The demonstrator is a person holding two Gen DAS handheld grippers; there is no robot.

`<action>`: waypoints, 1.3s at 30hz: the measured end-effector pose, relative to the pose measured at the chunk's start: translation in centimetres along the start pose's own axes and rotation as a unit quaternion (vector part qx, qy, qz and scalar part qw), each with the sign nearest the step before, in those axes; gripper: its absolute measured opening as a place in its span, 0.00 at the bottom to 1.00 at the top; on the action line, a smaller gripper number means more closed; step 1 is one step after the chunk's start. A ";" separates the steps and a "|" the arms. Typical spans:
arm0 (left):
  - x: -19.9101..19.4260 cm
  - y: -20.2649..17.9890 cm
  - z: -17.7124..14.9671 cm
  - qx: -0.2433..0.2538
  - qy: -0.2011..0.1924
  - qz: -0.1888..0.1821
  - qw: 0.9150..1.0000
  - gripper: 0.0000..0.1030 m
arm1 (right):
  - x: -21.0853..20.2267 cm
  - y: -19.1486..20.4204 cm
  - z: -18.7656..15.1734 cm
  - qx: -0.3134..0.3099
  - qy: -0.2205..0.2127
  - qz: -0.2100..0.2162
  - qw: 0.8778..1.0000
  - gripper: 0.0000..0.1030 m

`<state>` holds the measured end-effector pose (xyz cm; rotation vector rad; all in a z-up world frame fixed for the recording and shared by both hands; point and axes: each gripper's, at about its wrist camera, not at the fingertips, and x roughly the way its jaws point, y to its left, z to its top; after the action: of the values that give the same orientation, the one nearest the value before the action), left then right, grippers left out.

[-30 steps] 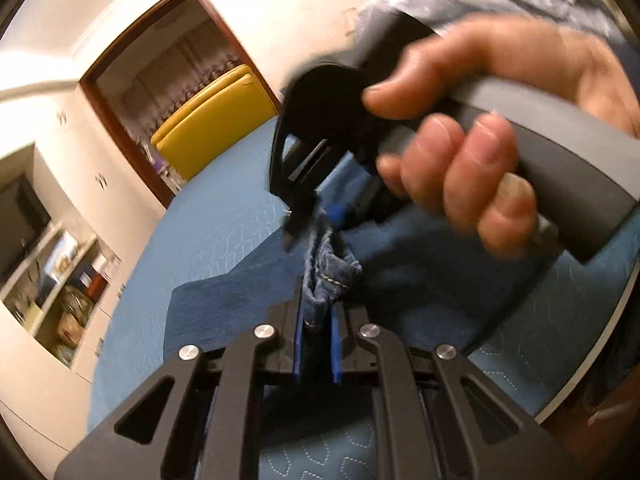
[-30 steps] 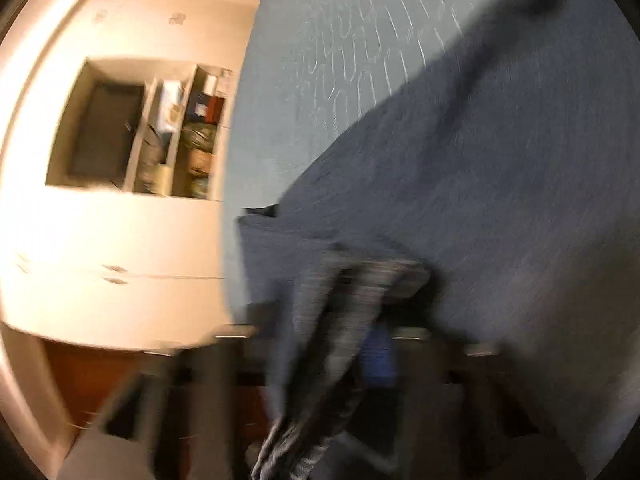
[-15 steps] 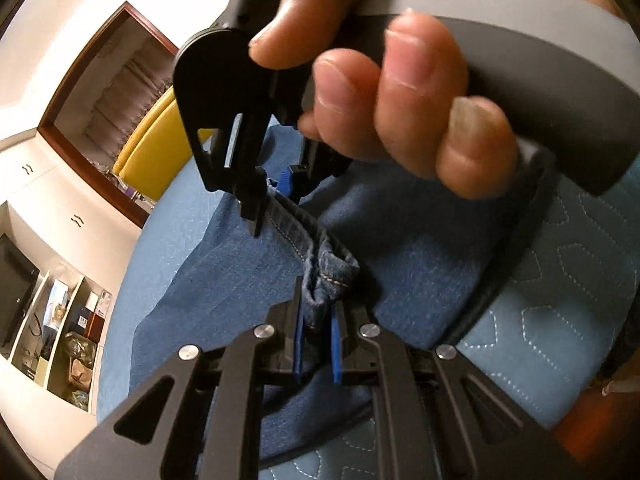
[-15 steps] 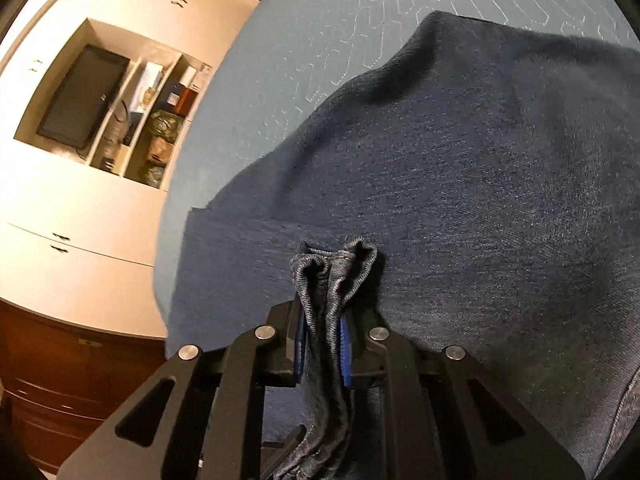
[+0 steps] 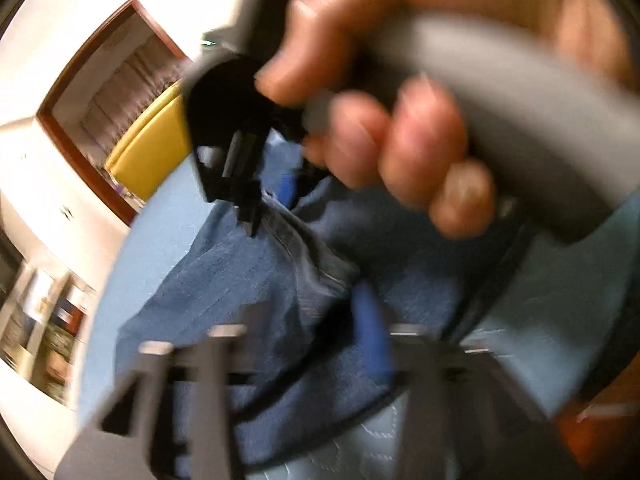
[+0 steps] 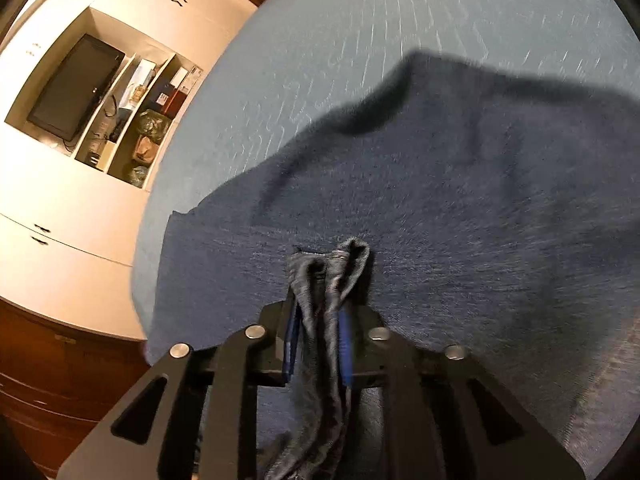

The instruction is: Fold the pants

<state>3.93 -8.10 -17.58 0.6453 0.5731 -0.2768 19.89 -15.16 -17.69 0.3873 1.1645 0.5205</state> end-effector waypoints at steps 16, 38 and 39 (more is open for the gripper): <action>-5.2 25.2 -14.9 -0.473 0.078 0.058 0.876 0.76 | -3.9 11.4 -9.3 -0.147 -0.169 -0.243 0.944 0.95; 2.7 17.3 -11.0 -0.310 0.133 -0.043 0.940 0.37 | 2.9 6.4 -10.6 -0.125 -0.091 -0.245 0.957 0.96; 1.7 17.9 -10.1 -0.318 0.125 -0.049 0.938 0.36 | 2.8 6.3 -10.6 -0.126 -0.091 -0.244 0.957 0.96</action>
<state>8.55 12.01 -16.46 0.0189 0.8891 -0.0886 9.62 -8.16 -20.19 -0.0775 0.9542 0.1898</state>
